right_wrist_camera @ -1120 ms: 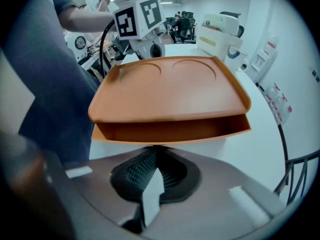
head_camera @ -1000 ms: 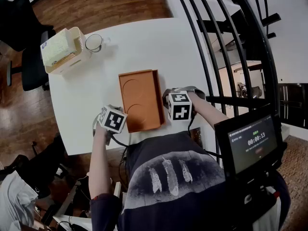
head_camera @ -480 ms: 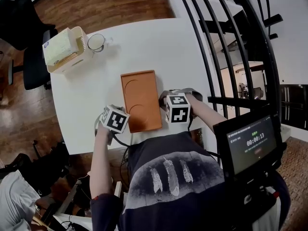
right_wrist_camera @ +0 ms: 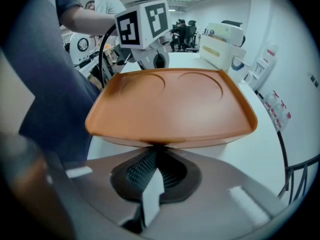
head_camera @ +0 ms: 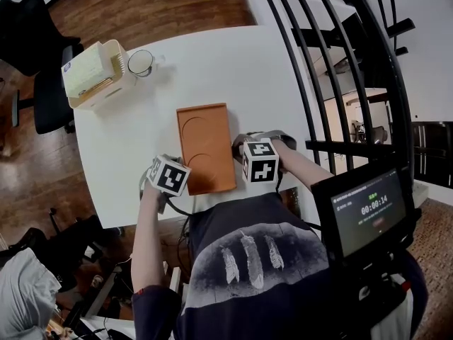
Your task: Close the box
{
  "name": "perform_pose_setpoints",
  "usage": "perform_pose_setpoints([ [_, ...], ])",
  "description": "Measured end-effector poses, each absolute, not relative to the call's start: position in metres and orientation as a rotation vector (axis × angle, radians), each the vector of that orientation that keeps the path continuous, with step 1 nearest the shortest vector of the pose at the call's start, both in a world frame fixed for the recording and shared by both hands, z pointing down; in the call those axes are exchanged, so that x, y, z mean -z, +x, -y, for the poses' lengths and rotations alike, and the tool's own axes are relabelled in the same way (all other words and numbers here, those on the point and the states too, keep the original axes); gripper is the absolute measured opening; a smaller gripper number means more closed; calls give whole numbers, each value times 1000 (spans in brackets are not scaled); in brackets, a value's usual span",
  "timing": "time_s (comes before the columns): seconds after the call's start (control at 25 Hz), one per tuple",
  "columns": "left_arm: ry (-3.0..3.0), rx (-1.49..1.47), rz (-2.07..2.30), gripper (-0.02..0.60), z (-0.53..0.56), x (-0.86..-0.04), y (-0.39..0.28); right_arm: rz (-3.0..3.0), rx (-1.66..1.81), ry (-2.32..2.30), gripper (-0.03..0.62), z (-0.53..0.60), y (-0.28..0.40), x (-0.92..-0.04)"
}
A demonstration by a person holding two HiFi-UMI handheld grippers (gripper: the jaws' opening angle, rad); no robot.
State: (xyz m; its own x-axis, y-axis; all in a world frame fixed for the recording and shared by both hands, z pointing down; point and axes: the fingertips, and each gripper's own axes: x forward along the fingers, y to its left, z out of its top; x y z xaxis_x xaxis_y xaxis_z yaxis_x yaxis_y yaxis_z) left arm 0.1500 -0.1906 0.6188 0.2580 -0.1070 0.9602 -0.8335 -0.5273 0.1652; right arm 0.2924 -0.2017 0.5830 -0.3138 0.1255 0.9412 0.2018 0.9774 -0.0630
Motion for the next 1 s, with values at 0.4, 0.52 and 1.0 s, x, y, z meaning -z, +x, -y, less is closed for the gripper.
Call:
perform_pose_setpoints([
  [0.4, 1820, -1276, 867, 15, 194, -623, 146, 1839, -7, -103, 5, 245, 323, -576],
  [0.52, 1819, -1296, 867, 15, 195, -625, 147, 1836, -14, -52, 5, 254, 334, -575],
  [1.0, 1809, -1281, 892, 15, 197, -628, 143, 1802, -63, -71, 5, 253, 341, -592],
])
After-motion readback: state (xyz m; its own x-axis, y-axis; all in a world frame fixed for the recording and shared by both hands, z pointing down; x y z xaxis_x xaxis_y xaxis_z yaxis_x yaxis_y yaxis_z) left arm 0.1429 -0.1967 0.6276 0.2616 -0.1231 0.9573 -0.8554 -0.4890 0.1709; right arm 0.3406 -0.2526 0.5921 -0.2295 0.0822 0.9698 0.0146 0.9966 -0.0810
